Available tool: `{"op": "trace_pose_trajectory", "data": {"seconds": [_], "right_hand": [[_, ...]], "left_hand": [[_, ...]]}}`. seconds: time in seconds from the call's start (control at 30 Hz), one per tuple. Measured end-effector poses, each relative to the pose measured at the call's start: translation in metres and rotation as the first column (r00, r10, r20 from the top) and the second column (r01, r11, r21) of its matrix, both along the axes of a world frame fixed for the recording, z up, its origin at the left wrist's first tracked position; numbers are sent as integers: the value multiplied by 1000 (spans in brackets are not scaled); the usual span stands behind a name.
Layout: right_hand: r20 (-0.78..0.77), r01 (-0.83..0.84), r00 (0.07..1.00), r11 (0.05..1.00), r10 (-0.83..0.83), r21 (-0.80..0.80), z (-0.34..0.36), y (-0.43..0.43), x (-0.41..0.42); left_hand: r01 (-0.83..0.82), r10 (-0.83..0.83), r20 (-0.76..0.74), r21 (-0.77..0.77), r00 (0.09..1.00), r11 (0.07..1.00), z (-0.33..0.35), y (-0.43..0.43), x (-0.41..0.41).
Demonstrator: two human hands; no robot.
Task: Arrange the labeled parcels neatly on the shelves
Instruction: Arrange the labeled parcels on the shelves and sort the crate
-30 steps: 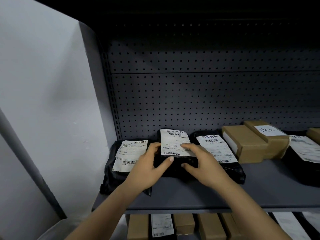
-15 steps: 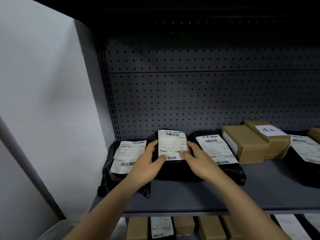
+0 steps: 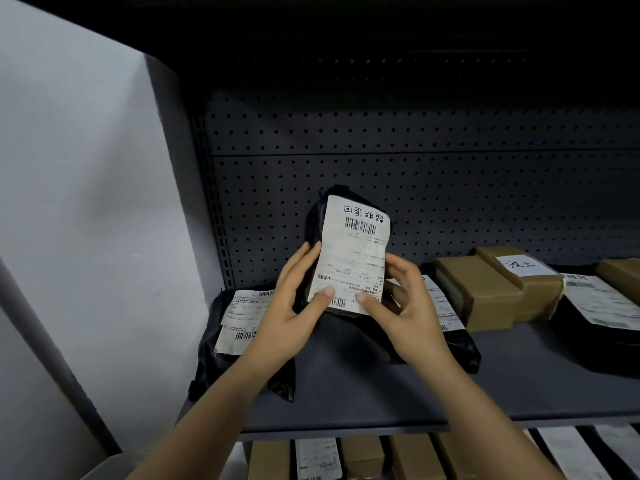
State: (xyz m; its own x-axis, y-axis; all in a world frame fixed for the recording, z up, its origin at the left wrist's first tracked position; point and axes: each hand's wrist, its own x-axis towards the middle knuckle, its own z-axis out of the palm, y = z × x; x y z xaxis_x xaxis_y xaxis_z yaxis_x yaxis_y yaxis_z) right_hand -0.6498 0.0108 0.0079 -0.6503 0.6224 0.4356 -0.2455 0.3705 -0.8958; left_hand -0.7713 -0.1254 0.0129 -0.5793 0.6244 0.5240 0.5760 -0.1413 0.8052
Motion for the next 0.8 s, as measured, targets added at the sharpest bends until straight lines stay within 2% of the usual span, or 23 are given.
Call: {"op": "trace_pose_trajectory", "data": {"seconds": [0.17, 0.4, 0.5, 0.67, 0.8], "right_hand": [[-76, -19, 997, 999, 21, 38, 13, -6, 7], [-74, -24, 997, 1000, 23, -17, 21, 1, 11], [-26, -21, 999, 996, 19, -83, 30, 5, 11], [169, -45, 984, 996, 57, -73, 35, 18, 12], [252, -105, 960, 992, 118, -65, 38, 18, 15]], "left_hand": [[-33, 37, -59, 78, 998, 996, 4, -2, -3], [5, -1, -27, 144, 1000, 990, 19, -13, -13], [33, -32, -7, 118, 999, 993, 26, -19, -19], [67, -66, -34, 56, 997, 996, 32, -28, -26], [90, -89, -71, 10, 994, 996, 31, -31, -28]]}}
